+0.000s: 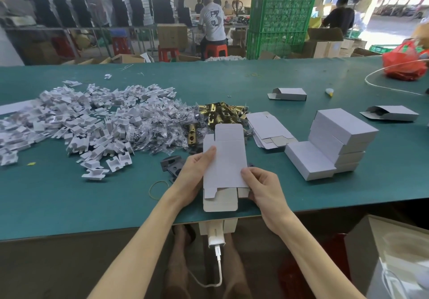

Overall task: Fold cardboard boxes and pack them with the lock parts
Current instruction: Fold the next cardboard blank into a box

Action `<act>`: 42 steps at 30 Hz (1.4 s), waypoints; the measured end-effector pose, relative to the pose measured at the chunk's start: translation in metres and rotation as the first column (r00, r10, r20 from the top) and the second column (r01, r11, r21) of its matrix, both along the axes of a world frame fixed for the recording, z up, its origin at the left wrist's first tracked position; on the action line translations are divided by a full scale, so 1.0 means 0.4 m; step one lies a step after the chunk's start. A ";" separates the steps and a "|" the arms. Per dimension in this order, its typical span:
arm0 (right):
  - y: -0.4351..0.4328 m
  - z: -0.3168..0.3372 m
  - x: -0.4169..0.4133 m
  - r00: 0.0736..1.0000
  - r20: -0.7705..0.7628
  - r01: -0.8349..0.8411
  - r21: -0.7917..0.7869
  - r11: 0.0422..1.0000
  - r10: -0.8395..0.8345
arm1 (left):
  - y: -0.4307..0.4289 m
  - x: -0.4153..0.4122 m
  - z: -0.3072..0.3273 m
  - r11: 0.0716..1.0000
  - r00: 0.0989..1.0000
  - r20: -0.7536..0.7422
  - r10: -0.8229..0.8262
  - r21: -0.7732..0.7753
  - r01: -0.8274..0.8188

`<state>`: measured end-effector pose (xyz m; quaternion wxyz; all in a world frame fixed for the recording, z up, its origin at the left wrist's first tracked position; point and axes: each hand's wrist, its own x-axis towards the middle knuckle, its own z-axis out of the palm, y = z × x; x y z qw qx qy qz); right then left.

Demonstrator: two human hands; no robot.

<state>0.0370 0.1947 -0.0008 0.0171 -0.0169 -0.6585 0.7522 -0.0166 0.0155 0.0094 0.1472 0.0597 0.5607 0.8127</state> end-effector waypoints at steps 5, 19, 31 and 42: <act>-0.007 0.001 0.004 0.998 -0.052 0.042 0.080 0.996 -0.038 | -0.004 -0.007 0.000 1.000 1.000 0.005 0.018 0.001 -0.018; 0.020 0.051 -0.048 0.979 -0.113 -0.162 0.065 0.985 0.168 | 0.011 -0.020 -0.019 0.999 0.981 -0.196 0.002 -0.041 -0.010; 0.022 0.032 -0.046 0.986 -0.143 -0.070 0.100 0.992 0.084 | 0.008 -0.014 -0.019 1.000 0.983 -0.183 -0.016 -0.023 0.012; 0.020 0.029 -0.049 0.990 -0.114 -0.068 0.090 0.994 0.078 | 0.003 -0.008 -0.013 1.000 0.982 -0.187 -0.018 0.003 0.019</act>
